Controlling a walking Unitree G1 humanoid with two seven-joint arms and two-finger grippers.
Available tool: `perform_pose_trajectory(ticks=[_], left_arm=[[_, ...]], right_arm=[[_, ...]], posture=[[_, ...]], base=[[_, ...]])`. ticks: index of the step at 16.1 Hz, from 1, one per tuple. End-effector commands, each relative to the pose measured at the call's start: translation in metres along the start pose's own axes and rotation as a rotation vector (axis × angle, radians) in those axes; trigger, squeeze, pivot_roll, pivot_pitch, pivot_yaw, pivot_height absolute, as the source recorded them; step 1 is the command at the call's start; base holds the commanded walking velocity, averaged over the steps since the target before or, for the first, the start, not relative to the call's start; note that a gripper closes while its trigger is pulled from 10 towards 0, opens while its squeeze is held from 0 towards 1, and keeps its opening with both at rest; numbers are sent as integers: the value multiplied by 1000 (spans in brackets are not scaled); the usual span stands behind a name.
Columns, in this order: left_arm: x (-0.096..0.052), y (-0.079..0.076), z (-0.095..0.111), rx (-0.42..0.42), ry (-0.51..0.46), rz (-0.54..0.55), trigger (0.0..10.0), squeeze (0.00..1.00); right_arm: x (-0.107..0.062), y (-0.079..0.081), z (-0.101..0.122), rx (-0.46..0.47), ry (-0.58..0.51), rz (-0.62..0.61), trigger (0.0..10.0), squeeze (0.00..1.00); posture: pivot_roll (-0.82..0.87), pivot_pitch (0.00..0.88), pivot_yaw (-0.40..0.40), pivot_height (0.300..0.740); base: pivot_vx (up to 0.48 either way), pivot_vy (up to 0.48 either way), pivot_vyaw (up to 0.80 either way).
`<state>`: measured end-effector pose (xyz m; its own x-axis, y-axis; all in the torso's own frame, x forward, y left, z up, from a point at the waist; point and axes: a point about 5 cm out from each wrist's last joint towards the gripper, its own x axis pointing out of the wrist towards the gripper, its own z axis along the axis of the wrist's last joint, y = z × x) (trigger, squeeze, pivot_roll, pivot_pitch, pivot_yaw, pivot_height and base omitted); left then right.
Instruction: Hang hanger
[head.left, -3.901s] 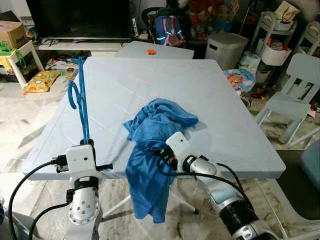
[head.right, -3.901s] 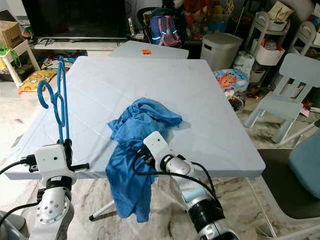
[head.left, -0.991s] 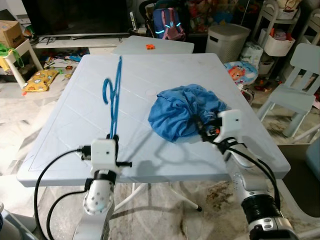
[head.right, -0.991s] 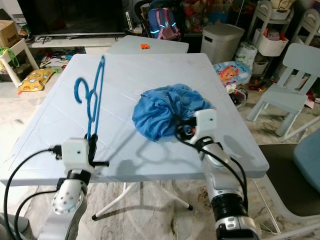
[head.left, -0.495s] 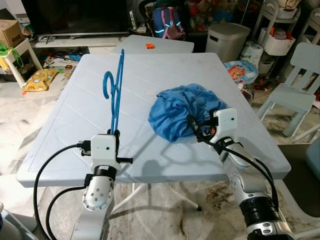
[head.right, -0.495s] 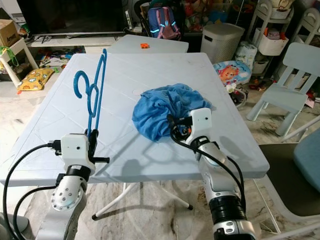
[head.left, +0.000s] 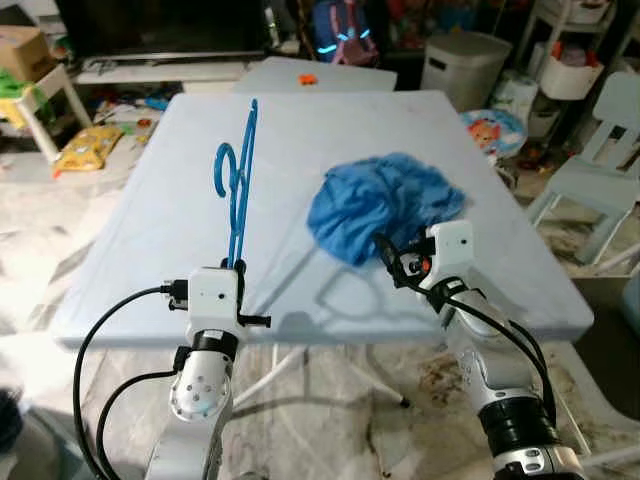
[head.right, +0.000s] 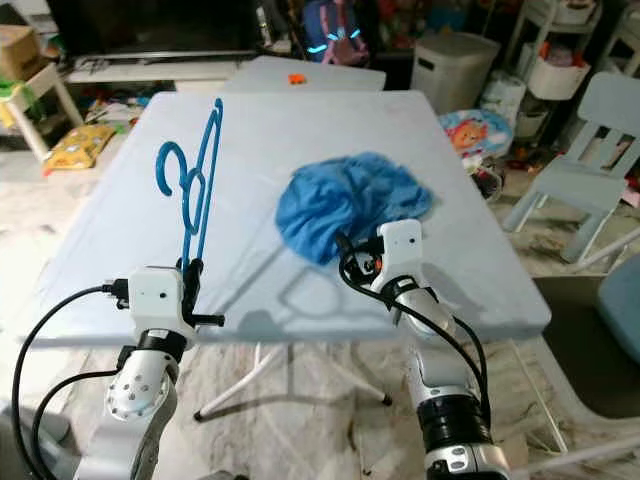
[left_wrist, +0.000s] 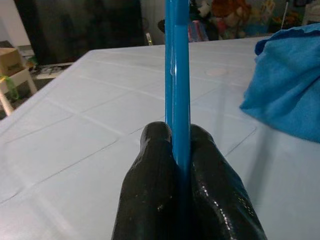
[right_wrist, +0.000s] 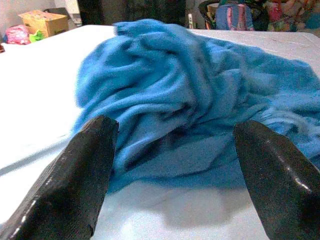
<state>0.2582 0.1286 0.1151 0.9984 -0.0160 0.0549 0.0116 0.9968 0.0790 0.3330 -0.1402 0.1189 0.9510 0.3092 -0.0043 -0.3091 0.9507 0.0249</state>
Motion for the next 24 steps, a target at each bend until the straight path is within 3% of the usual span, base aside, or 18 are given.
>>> perform_pose_trajectory(ticks=[1,24], left_arm=[[0,0,3,6,-7,-9,10000,0],[0,-6,-5,-2,24,-8,10000,0]], right_arm=[[0,1,3,-11,-9,5,10000,0],[-3,1,0,-37,22,15,10000,0]], posture=[[-1,0,17,740],[-20,0,10,740]], base=[[-270,0,0],[-275,0,0]])
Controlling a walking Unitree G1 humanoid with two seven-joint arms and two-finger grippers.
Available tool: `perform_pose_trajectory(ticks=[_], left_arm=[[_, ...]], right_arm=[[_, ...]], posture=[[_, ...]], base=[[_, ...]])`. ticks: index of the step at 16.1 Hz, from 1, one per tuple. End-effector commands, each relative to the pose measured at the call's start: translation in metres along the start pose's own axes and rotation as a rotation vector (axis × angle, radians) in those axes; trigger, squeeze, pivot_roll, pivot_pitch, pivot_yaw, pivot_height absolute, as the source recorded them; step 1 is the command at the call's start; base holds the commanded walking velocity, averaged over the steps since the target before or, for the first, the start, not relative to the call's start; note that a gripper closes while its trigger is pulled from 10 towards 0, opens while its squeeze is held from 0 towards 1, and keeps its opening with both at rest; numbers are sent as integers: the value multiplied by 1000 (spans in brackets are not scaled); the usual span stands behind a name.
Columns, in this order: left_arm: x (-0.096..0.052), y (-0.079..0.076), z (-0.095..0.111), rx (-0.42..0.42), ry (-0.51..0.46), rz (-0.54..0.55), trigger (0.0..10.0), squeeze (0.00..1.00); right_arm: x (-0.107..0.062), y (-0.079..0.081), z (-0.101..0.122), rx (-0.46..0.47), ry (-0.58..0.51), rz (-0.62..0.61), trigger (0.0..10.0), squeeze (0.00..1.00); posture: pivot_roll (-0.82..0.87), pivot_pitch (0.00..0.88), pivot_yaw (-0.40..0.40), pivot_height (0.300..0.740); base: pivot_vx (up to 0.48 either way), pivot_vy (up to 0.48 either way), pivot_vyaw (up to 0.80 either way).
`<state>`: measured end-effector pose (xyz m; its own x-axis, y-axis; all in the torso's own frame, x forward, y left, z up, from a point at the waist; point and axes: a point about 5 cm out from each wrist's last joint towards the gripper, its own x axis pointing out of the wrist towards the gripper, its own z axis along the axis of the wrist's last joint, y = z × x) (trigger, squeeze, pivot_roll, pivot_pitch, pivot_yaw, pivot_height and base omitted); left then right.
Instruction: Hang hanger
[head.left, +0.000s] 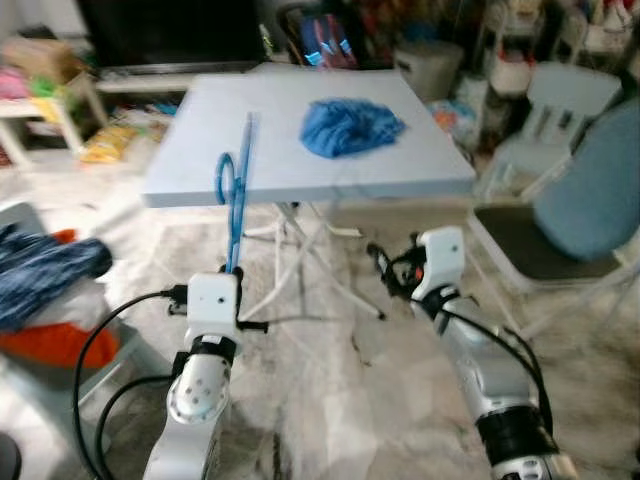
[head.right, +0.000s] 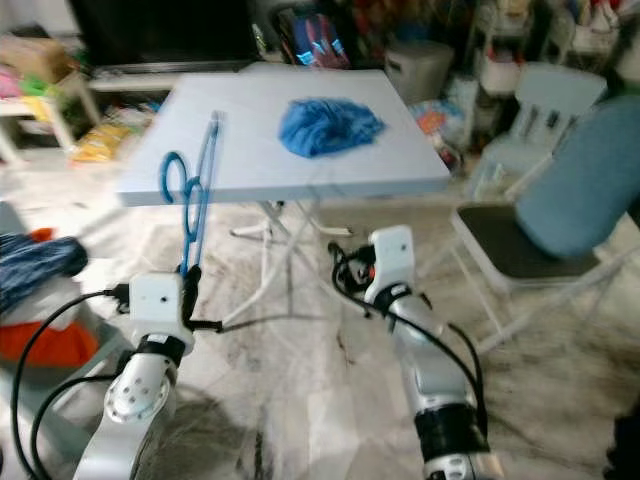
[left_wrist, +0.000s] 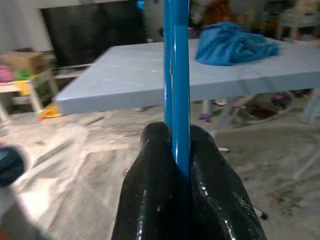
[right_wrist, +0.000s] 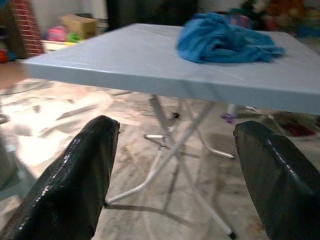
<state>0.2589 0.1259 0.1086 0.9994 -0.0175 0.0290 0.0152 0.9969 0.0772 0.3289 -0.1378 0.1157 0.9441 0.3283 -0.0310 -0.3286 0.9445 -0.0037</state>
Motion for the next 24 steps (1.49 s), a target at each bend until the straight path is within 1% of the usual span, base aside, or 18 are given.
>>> perform_pose_trajectory(ticks=[1,6,8,9,10,11,12,13,14,15,16,17,18,19,21,22,23,24], left_arm=[[-1,-3,0,1,-1,-4,10000,0],[-1,0,-4,21,15,3,10000,0],[-2,1,-15,55,76,-24,10000,0],[-3,2,-23,54,125,-52,10000,0],[-4,3,-34,48,198,-109,10000,0],[-4,2,-36,45,213,-128,10000,0],[-9,2,-49,52,309,-218,10000,0],[-16,4,-63,92,409,-328,10000,0],[-27,6,-74,82,511,-463,10000,0],[-31,7,-74,104,518,-563,10000,0],[-33,9,-74,134,523,-636,10000,0],[-30,14,-72,203,493,-677,10000,0],[-28,15,-70,268,456,-714,10000,0],[-31,10,-65,291,401,-815,10000,0],[-35,4,-58,357,338,-924,10000,0],[-38,2,-58,364,331,-953,10000,0],[-44,-1,-59,385,325,-1016,10000,0],[-46,-3,-60,407,321,-1043,10000,0]], right_arm=[[0,-3,3,-9,-4,-4,10000,0],[-1,0,-1,6,19,22,10000,0],[-1,-1,-2,-7,32,15,10000,0],[-1,-1,-3,-9,39,21,10000,0],[-1,-1,-3,-52,51,41,10000,0],[-2,0,-3,-65,52,46,10000,0],[-3,0,-3,-127,51,76,10000,0],[-4,-2,-4,-216,51,115,10000,0],[-7,-5,-5,-273,48,163,10000,0],[-8,-9,-6,-290,76,186,10000,0],[-10,-15,-4,-326,74,230,10000,0],[-14,-19,-3,-346,99,325,10000,0],[-17,-22,-3,-417,107,366,10000,0],[-28,-26,-13,-497,209,542,10000,0],[-40,-32,-22,-626,310,689,10000,0],[-43,-33,-25,-649,337,719,10000,0],[-46,-37,-27,-695,389,774,10000,0],[-45,-38,-27,-710,395,782,10000,0]], posture=[[-20,0,10,740],[-20,0,13,740],[-23,0,13,740],[-26,0,13,740],[-30,0,13,740],[-30,0,13,740],[-31,0,10,740],[-33,0,12,740],[-34,0,12,740],[-34,0,12,740],[-35,0,13,740],[-36,0,13,740],[-36,0,12,740],[-38,0,13,740],[-36,0,13,740],[-35,0,13,740],[-34,0,15,740],[-34,0,17,740]], base=[[0,0,0],[0,0,0],[0,0,0],[0,0,0],[0,0,0],[0,0,0],[0,0,0],[0,0,0],[0,0,0],[0,0,0],[0,0,0],[0,0,0],[0,0,0],[0,0,0],[0,0,0],[0,0,0],[0,0,0],[0,0,0]])
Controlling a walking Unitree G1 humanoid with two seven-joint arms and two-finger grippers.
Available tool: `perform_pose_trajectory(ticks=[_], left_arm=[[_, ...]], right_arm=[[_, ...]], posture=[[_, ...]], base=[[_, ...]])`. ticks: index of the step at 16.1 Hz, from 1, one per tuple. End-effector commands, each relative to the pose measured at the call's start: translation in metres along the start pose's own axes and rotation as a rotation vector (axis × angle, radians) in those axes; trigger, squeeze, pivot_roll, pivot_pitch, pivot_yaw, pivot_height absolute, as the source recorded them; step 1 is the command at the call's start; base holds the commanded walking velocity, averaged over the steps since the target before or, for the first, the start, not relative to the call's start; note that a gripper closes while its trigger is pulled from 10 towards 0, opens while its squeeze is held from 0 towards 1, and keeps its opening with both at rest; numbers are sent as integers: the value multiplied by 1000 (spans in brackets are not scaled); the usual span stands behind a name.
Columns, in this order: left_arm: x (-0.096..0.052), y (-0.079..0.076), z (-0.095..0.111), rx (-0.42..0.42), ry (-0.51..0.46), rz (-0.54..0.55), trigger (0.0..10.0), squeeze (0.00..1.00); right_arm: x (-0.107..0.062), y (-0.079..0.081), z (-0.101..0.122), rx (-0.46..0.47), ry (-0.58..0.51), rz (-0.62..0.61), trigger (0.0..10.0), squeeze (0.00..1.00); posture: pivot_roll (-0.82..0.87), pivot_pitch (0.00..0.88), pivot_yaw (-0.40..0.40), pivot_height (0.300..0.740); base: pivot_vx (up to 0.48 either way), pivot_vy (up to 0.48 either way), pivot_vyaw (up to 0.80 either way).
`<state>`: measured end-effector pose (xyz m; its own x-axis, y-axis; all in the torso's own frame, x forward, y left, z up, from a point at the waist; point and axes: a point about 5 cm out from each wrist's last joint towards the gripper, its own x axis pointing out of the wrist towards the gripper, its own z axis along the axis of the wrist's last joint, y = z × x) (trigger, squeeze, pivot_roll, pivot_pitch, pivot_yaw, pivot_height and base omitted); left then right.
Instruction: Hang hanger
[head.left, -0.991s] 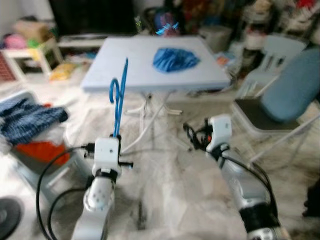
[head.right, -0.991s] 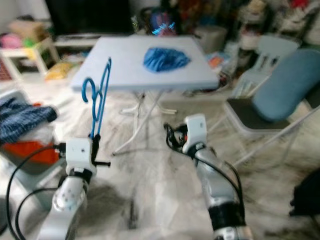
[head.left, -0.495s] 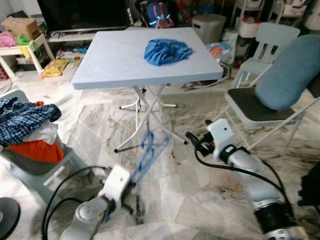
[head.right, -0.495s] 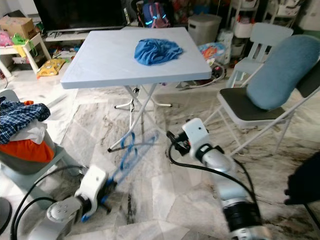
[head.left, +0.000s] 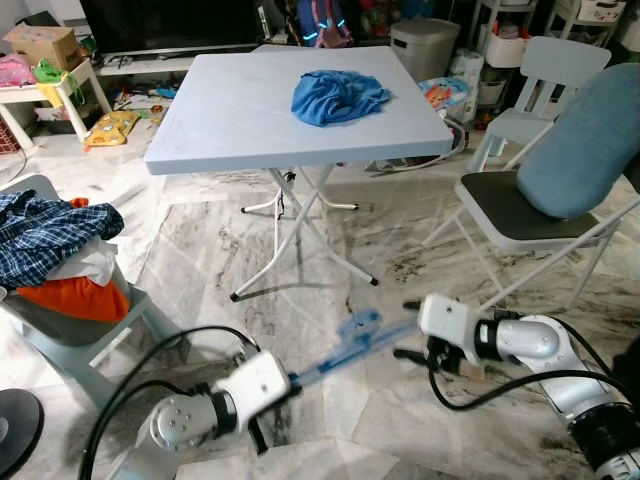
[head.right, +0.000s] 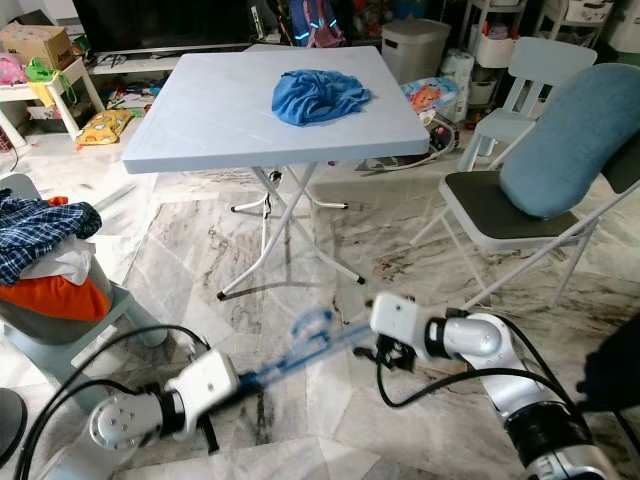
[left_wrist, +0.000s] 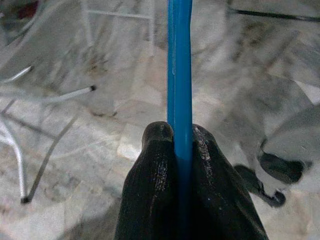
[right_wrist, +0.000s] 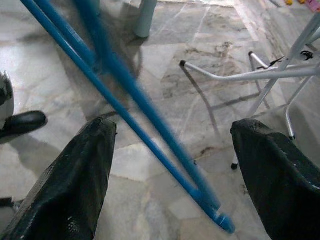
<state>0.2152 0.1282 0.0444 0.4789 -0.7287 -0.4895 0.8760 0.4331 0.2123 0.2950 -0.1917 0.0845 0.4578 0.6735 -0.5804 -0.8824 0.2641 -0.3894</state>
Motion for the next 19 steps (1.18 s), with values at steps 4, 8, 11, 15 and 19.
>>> perform_pose_trajectory(ticks=[4,8,11,15,19], left_arm=[[5,-8,7,116,-43,-61,10000,0],[7,-8,5,139,-48,-75,10000,0],[8,-7,3,161,-47,-80,10000,0],[10,-6,3,174,-50,-85,10000,0],[12,-6,2,177,-56,-88,10000,0]], right_arm=[[5,-1,8,-81,2,121,10000,0],[6,-2,6,-119,45,178,0,0],[4,-6,10,-160,77,240,0,0],[0,-8,3,-217,158,295,0,0],[-3,-6,-3,-265,211,340,0,0]], posture=[[-29,0,18,740],[-32,0,20,740],[-39,0,19,740],[-42,0,19,740],[-44,0,20,740]], base=[[0,0,0],[0,0,0],[0,0,0],[0,0,0],[0,0,0]])
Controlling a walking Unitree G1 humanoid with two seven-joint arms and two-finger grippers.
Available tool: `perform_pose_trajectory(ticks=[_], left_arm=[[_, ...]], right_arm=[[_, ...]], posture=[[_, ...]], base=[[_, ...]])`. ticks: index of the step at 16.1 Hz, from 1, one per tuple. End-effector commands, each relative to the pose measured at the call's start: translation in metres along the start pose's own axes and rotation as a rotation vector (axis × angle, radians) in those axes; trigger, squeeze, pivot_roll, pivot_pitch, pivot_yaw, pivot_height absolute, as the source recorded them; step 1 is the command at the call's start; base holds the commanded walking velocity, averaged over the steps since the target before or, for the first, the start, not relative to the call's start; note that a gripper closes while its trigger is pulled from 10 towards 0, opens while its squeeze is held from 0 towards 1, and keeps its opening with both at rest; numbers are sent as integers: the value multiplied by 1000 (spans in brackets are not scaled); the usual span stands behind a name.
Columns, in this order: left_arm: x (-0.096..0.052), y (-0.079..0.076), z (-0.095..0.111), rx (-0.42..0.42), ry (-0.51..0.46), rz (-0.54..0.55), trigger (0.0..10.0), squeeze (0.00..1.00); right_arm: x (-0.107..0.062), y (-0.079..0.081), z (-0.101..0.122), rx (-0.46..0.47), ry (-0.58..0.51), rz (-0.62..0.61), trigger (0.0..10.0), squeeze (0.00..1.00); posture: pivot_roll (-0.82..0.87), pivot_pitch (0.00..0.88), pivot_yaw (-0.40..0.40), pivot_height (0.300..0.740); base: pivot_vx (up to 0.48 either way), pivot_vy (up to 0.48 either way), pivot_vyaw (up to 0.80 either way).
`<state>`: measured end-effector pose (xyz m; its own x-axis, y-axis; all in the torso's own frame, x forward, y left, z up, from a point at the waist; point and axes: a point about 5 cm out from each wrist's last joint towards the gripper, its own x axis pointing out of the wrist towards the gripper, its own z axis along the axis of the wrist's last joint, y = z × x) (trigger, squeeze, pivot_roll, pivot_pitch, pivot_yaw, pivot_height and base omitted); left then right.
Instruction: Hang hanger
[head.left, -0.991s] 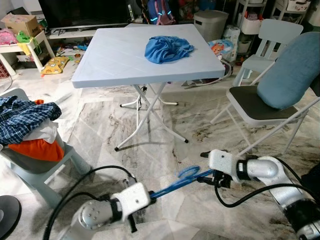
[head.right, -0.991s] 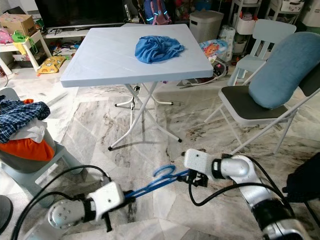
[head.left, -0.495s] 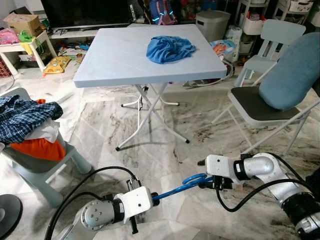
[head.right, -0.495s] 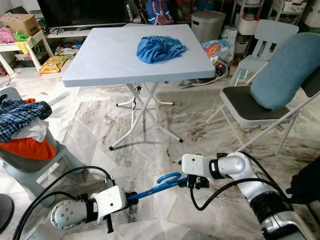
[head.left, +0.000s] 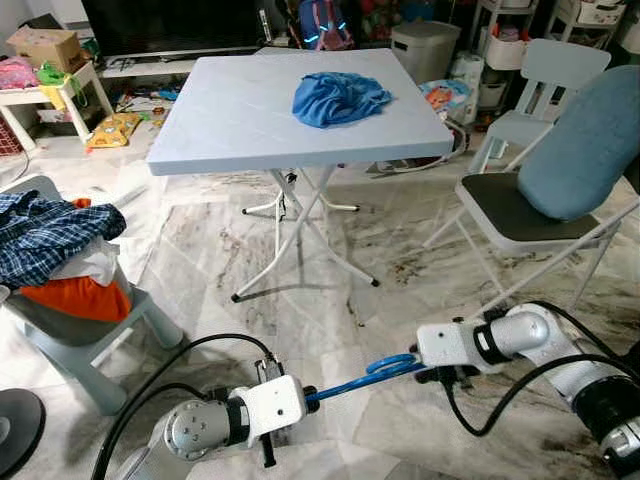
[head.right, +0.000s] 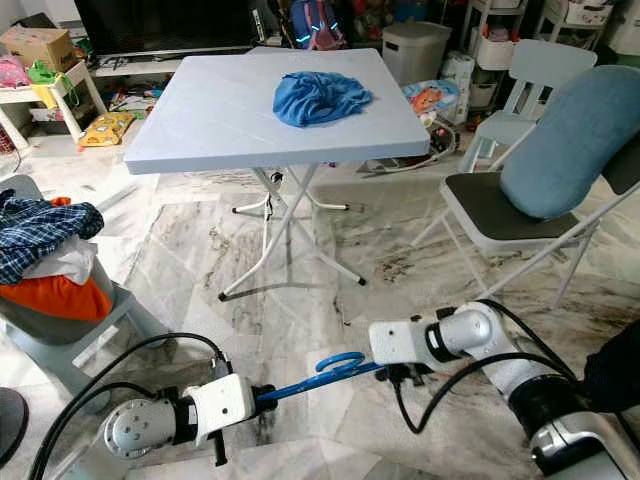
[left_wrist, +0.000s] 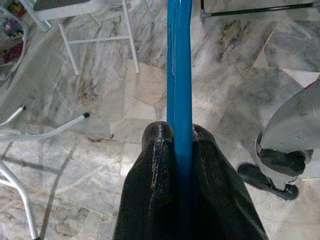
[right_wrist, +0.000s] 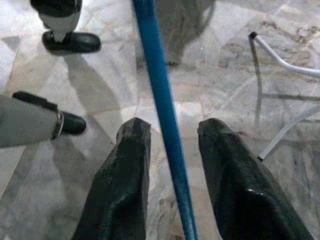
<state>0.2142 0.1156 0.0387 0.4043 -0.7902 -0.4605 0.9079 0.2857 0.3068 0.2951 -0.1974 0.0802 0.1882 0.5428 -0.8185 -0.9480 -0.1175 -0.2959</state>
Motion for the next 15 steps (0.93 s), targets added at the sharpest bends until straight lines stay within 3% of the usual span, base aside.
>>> perform_pose_trajectory(ticks=[1,15], left_arm=[[1,2,0,20,4,-8,10000,0],[2,0,-1,16,-2,0,10000,0]], right_arm=[[-5,-5,1,-41,23,15,0,0],[0,0,-6,-50,49,21,0,0]], posture=[[-44,0,20,740],[-44,0,17,740]], base=[[0,0,0],[0,0,0]])
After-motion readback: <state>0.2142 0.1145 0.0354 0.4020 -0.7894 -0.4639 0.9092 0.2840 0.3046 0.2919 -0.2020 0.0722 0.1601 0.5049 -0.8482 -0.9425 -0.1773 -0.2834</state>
